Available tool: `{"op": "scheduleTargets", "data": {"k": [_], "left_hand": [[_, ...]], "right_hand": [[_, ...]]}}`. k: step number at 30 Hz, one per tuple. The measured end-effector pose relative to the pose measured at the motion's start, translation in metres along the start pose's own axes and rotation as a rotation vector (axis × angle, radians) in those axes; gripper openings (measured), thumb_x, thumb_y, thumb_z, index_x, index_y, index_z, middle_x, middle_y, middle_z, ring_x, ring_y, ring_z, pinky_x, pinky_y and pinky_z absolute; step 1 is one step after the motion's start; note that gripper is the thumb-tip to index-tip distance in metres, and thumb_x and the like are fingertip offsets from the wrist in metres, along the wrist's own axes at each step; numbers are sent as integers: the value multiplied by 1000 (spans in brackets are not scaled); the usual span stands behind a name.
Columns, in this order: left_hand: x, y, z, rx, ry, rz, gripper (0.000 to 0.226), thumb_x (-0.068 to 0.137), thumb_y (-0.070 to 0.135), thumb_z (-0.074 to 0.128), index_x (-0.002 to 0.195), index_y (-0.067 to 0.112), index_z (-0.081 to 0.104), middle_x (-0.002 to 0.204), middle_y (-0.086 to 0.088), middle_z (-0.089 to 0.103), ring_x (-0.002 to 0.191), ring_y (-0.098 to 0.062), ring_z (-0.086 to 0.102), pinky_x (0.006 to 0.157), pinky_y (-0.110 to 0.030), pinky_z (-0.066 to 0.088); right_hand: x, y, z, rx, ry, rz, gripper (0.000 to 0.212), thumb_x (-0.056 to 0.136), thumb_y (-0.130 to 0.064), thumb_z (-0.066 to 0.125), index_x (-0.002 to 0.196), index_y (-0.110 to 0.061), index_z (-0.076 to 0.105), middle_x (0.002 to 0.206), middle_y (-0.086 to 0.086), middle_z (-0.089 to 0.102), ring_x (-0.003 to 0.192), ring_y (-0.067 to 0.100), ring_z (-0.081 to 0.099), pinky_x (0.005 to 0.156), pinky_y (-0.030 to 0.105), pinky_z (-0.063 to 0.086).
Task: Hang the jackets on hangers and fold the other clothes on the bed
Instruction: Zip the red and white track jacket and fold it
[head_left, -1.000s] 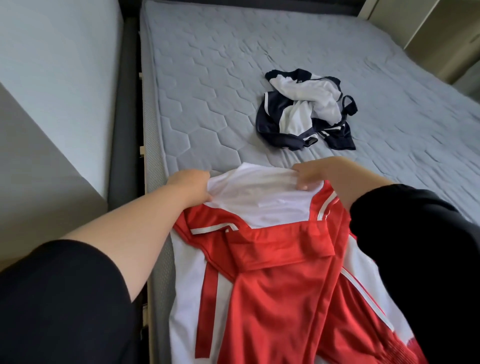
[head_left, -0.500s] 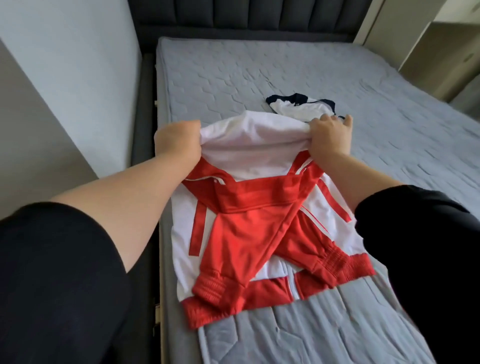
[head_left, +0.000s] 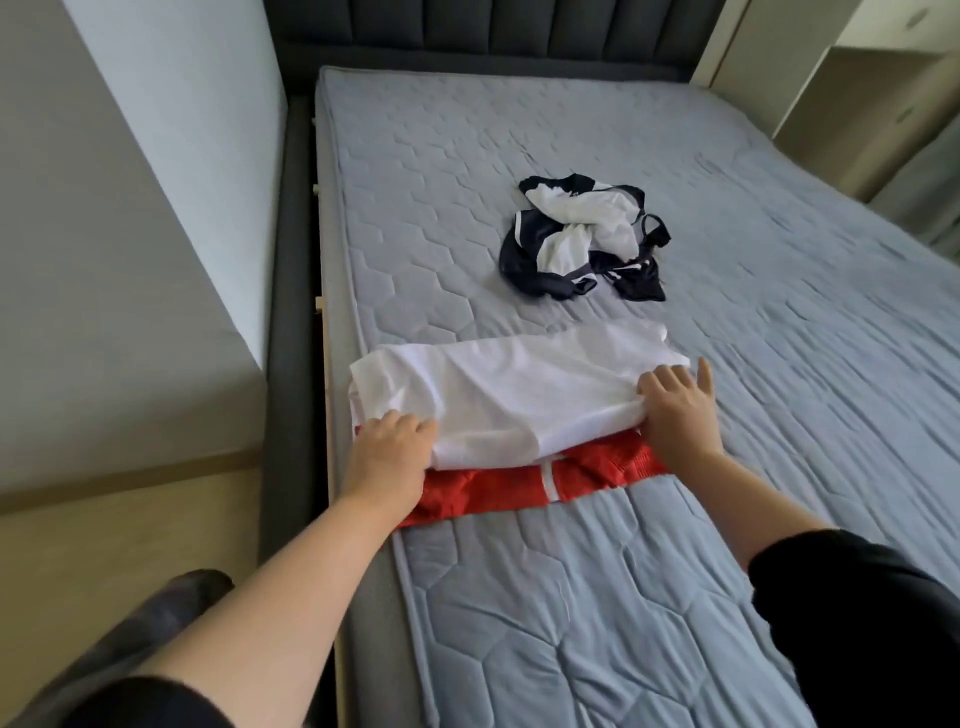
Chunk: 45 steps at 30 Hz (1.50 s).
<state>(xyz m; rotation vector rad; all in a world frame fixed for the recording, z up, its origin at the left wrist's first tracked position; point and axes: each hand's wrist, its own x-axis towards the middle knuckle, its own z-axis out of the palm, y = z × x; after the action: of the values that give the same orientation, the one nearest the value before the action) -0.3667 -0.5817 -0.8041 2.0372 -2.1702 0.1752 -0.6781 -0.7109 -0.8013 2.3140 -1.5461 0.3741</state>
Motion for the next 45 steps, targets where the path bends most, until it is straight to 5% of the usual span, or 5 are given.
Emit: {"op": "scheduleTargets", "data": {"k": [7,14,20,37,45], "left_hand": [[-30,-1,23,-219,-341,-78,20,81,30,51,99,23,55,105,4,56,104,-20,48,83,-29,37],[-14,-11,17,-708,-2,-783,50,82,33,65,123,8,53,123,-12,48,115,-32,48,90,-39,42],[-10,-12,25,-866,-150,-993,79,71,43,76,132,7,43,127,-13,52,114,-33,53,87,-37,44],[-28,-23,-1,-1280,-525,-1134,20,78,10,59,97,6,56,69,-6,53,59,-18,49,52,-26,39],[-42,-28,-4,-702,-159,-867,51,80,17,62,128,15,47,126,-11,47,108,-31,53,77,-33,42]], "right_hand": [[-59,-17,25,162,-481,244,45,78,-13,62,122,-9,53,132,10,51,125,30,43,107,42,27],[-66,-54,16,1110,181,1266,33,88,-19,55,119,-9,56,132,10,48,119,27,48,99,31,42],[-43,-57,22,1845,-9,1651,72,79,-31,77,140,-17,40,132,6,55,115,27,57,99,45,48],[-88,-48,0,1225,166,1606,76,71,-15,78,134,-10,35,117,12,52,98,29,57,84,42,53],[-71,-69,-16,282,-231,977,87,85,-17,56,153,-16,0,160,11,-8,147,28,-9,117,49,-4]]}}
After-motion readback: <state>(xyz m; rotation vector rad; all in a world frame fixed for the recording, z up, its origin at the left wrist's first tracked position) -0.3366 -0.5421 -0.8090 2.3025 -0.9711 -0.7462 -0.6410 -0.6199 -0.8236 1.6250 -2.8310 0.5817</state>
